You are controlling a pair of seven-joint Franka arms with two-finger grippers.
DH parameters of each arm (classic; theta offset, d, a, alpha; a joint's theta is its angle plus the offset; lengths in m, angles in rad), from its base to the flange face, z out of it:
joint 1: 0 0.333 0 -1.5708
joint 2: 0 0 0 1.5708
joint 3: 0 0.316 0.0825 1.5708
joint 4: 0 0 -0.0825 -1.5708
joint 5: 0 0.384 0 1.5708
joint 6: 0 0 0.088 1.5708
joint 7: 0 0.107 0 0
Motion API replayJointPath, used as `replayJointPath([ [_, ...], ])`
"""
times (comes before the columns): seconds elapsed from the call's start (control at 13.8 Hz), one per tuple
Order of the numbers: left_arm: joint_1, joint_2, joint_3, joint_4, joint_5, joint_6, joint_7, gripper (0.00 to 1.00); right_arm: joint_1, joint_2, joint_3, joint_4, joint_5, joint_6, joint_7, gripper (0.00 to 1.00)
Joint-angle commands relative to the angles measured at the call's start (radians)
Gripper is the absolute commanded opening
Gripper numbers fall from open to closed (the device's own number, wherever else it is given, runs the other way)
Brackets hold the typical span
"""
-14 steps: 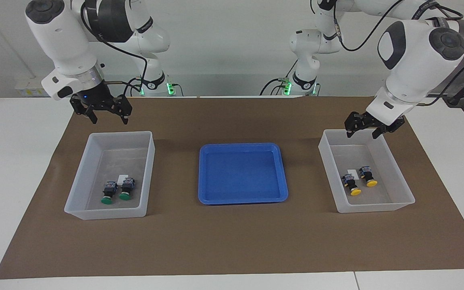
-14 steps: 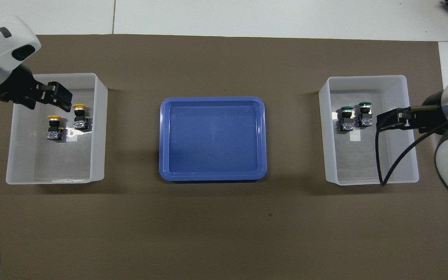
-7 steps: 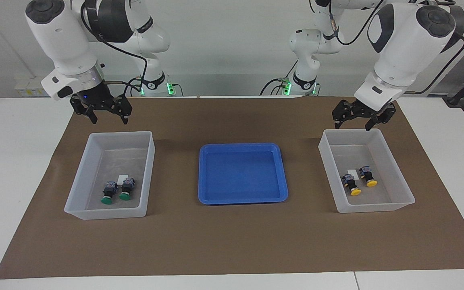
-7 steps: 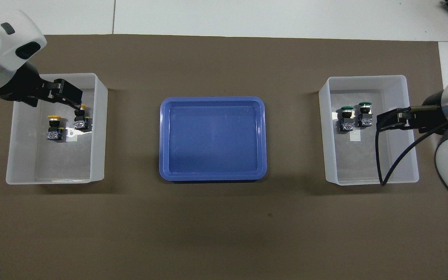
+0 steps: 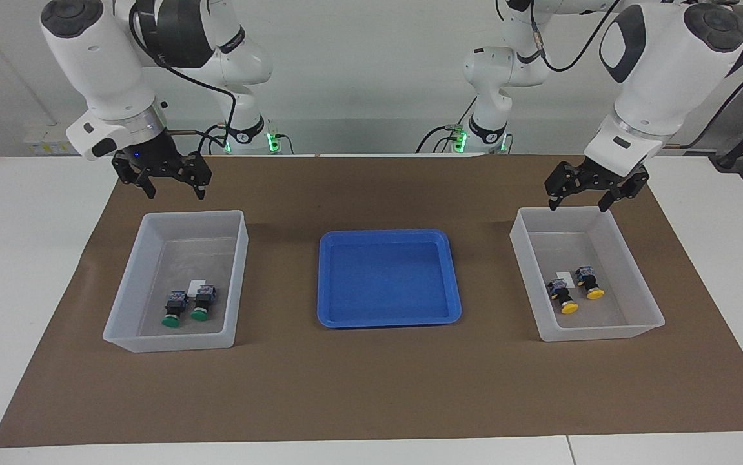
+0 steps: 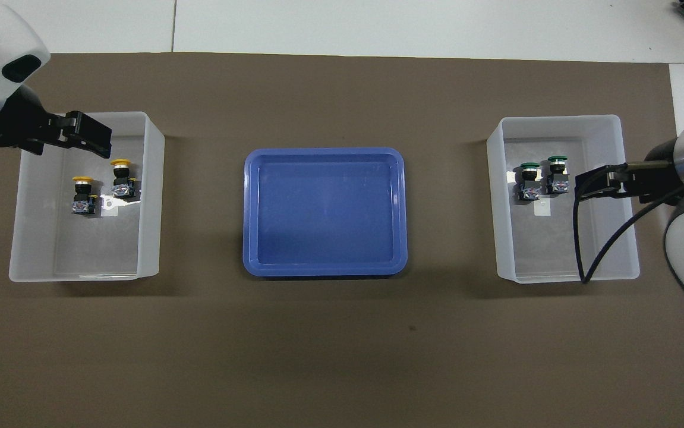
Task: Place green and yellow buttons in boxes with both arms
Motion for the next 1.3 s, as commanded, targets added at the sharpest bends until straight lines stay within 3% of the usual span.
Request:
replayJointPath([
  [0.0, 0.037, -0.021, -0.002, -0.035, 0.007, 0.044, 0.026, 1.0, -0.001, 0.01, 0.005, 0.031, 0.007, 0.005, 0.013, 1.0],
  [0.58, 0.055, -0.064, -0.001, -0.129, 0.009, 0.101, 0.049, 1.0, -0.001, 0.005, 0.005, 0.021, 0.002, 0.005, 0.016, 1.0],
  [1.23, 0.055, -0.064, -0.001, -0.131, 0.009, 0.099, 0.046, 1.0, 0.003, -0.001, 0.006, 0.009, -0.012, 0.011, 0.012, 1.0],
])
